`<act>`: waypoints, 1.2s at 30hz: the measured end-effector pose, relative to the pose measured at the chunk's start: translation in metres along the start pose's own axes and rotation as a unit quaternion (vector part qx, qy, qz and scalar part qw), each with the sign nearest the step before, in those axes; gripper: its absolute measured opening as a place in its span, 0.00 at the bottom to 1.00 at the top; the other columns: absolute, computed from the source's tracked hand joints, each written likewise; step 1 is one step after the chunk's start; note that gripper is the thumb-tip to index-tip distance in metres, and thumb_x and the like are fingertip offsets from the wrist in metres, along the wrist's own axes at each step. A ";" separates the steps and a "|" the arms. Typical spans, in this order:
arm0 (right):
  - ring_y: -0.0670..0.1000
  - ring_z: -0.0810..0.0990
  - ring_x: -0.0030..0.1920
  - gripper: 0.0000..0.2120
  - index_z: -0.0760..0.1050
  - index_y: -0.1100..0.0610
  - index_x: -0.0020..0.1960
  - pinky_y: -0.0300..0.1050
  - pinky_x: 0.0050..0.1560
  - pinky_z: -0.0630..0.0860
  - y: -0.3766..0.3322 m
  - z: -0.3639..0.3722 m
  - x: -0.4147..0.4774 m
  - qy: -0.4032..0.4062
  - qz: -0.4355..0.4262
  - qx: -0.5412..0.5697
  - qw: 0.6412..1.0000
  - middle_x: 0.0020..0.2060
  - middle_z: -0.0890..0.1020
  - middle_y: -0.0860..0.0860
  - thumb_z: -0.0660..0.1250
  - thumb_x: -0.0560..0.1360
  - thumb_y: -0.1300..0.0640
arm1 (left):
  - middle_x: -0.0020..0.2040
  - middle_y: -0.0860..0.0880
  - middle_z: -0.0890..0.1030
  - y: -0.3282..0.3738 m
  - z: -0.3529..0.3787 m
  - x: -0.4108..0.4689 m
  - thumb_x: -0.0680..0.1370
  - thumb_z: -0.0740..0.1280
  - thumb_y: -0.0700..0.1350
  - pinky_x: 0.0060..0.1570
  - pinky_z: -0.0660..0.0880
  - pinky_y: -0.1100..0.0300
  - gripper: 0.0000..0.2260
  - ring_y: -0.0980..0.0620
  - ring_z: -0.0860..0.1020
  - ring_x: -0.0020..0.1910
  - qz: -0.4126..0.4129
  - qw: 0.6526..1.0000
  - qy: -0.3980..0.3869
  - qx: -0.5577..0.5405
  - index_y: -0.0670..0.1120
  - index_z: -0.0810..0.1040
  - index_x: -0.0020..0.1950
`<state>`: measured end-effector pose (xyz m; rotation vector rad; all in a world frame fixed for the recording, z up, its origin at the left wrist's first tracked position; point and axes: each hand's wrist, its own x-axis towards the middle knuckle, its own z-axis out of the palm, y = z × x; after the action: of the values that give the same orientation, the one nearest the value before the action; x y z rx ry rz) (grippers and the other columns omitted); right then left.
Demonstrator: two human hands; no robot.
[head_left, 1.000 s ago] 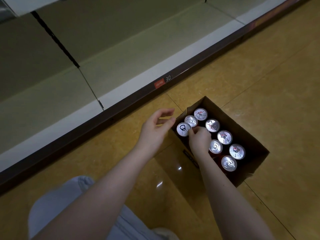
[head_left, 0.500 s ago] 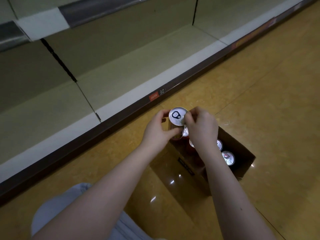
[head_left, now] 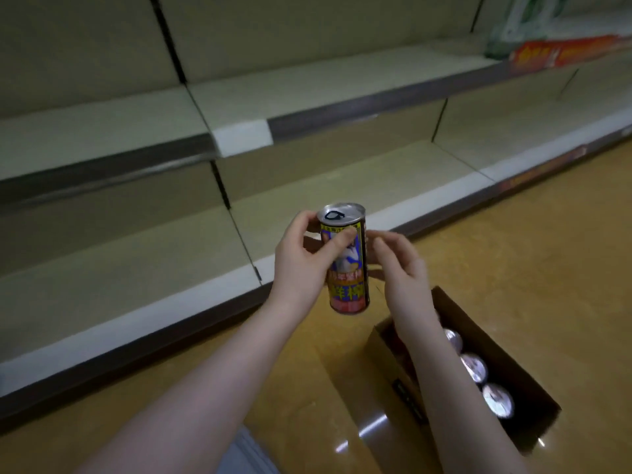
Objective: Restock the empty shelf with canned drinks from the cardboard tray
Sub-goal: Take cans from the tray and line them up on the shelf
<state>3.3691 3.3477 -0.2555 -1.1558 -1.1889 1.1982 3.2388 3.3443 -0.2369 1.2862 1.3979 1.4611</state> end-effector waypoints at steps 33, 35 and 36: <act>0.56 0.80 0.53 0.14 0.72 0.50 0.54 0.53 0.55 0.78 -0.125 0.526 -0.077 -0.341 -0.130 0.108 0.925 0.51 0.81 0.55 0.67 0.74 0.65 | 0.48 0.47 0.78 0.090 -0.497 -0.028 0.75 0.65 0.34 0.45 0.73 0.71 0.11 0.53 0.76 0.46 0.099 0.929 0.356 0.035 0.47 0.74 0.52; 0.55 0.79 0.54 0.14 0.71 0.52 0.55 0.53 0.57 0.77 -0.126 0.549 -0.073 -0.343 -0.139 0.096 0.924 0.51 0.81 0.55 0.67 0.74 0.66 | 0.51 0.44 0.78 0.090 -0.511 -0.020 0.75 0.64 0.32 0.43 0.73 0.73 0.11 0.55 0.77 0.45 0.097 0.929 0.355 0.045 0.46 0.73 0.52; 0.54 0.79 0.54 0.14 0.71 0.53 0.56 0.51 0.57 0.77 -0.126 0.559 -0.072 -0.344 -0.141 0.094 0.923 0.51 0.81 0.55 0.67 0.74 0.66 | 0.53 0.43 0.78 0.089 -0.517 -0.015 0.75 0.64 0.31 0.43 0.73 0.74 0.11 0.56 0.77 0.45 0.094 0.927 0.360 0.050 0.45 0.73 0.53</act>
<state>2.8158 3.2752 -0.1083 -0.3857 -1.6461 1.5016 2.7562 3.1860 -0.1055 0.9917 1.8615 2.1546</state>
